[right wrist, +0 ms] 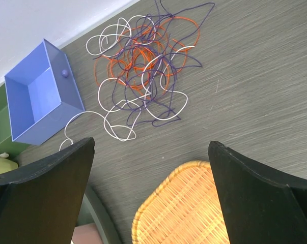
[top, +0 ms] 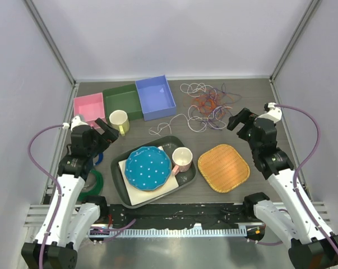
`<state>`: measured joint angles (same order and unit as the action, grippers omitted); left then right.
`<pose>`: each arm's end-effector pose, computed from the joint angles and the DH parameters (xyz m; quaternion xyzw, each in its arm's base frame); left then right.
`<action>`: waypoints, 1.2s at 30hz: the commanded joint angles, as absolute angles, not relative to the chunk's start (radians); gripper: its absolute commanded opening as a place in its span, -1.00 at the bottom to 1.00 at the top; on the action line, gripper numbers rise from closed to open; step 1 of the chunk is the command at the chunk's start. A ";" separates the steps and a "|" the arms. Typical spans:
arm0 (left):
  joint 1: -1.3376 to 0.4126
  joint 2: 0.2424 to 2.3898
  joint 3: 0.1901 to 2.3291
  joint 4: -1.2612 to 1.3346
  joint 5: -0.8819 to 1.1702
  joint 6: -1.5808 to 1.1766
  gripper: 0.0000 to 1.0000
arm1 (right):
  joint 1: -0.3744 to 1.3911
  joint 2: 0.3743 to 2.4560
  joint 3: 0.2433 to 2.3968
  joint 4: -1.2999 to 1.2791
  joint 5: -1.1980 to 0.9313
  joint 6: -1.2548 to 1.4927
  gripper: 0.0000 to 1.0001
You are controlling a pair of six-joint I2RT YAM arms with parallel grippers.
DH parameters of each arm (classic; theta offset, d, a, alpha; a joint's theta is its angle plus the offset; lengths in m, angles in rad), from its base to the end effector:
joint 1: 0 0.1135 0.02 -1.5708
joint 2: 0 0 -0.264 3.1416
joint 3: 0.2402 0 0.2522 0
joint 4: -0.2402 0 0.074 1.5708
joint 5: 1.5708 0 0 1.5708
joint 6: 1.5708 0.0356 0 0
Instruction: Untangle the cables
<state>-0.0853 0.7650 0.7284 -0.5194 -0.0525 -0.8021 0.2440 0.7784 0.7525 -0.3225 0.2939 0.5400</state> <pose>0.1691 -0.0126 0.2895 -0.3184 0.8137 -0.1878 0.4486 0.1772 0.0335 0.3156 0.2026 0.7889 0.1061 0.5704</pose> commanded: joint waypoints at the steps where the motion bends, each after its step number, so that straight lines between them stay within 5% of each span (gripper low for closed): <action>1: -0.117 0.732 0.735 -0.525 -0.115 -0.798 0.99 | 0.244 0.778 0.788 -0.340 0.359 0.587 0.99; 9: -0.126 0.738 0.736 -0.511 -0.121 -0.788 1.00 | 0.244 0.922 0.844 -0.296 0.204 0.431 0.99; 24: -0.126 0.793 0.726 -0.446 -0.058 -0.755 1.00 | 0.230 1.846 1.446 -0.259 0.345 0.410 0.93; 30: -0.127 0.795 0.723 -0.437 -0.054 -0.750 1.00 | 0.219 2.139 1.756 -0.316 0.417 0.383 0.65; 36: -0.127 0.801 0.742 -0.434 -0.029 -0.729 0.99 | 0.195 2.217 1.838 -0.335 0.445 0.413 0.60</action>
<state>-0.1242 0.7975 0.7265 -0.4824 -0.0654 -0.7658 0.2150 2.2246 1.7817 -0.3340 0.4004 0.3985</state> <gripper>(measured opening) 0.996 0.802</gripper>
